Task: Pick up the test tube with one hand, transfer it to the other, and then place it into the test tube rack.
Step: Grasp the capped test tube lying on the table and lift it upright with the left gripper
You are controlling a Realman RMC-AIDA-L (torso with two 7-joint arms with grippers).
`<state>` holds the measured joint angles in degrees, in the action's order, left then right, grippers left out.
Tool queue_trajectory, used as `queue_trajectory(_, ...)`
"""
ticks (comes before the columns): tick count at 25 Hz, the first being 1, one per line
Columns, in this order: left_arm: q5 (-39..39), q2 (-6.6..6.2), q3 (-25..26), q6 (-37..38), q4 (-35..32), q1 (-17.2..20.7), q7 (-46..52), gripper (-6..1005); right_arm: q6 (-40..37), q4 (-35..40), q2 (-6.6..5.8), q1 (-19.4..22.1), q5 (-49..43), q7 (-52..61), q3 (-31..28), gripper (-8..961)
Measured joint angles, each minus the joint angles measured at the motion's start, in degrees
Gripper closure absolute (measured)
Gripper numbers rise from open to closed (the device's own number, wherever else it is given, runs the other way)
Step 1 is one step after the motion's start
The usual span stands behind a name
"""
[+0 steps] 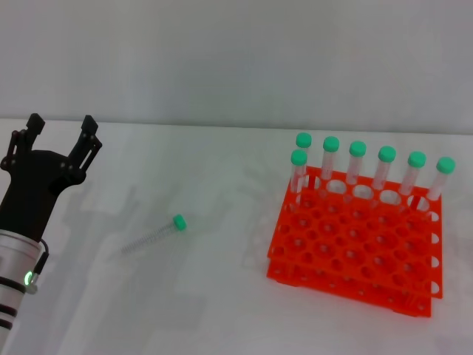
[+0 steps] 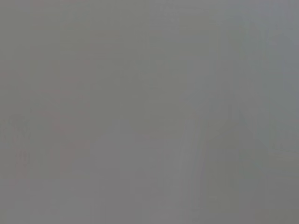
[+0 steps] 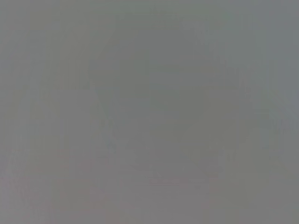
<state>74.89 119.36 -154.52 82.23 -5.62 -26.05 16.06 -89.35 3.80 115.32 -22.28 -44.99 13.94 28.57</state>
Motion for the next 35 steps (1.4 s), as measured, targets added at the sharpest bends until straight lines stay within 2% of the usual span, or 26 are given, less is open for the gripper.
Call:
queue_trajectory(15,-0.42,-0.15,-0.08,-0.18,0.04,-0.16,1.14,122,2.58,0.00,-0.01,-0.67,0.07,0.15,-0.36,321)
queue_trajectory(21,-6.35,-1.48,-0.08,0.49,3.24,-1.09,11.21,123,2.96,0.06,-0.01,-0.74,0.71,0.17,-0.36,321)
queue_trajectory(23,-8.77,-2.02,-0.08,0.78,6.37,-1.98,16.45,123,2.95,0.07,-0.01,-0.72,1.13,0.14,-0.36,321)
queue_trajectory(24,-11.44,-2.47,-0.12,0.90,10.02,-3.05,23.03,123,2.95,0.07,-0.01,-0.70,1.22,0.15,-0.36,322)
queue_trajectory(25,-11.44,-2.47,-0.12,0.90,10.02,-3.05,23.03,124,2.96,0.07,-0.01,-0.66,1.26,0.16,-0.36,322)
queue_trajectory(27,-16.12,-2.93,-1.35,0.99,18.35,-5.49,36.46,124,2.92,0.07,-0.01,-0.53,1.33,0.21,-0.36,322)
queue_trajectory(28,-17.10,-2.94,-2.43,1.02,20.98,-6.06,39.97,124,2.90,0.07,-0.01,-0.49,1.35,0.25,-0.36,322)
queue_trajectory(31,-21.27,-2.93,-7.58,1.85,32.17,-8.65,56.32,124,2.85,0.07,-0.01,-0.35,1.40,0.32,-0.36,322)
queue_trajectory(35,-31.59,-3.31,-8.26,5.95,44.61,-12.25,72.01,124,2.77,0.13,-0.01,-0.26,1.40,0.34,-0.36,322)
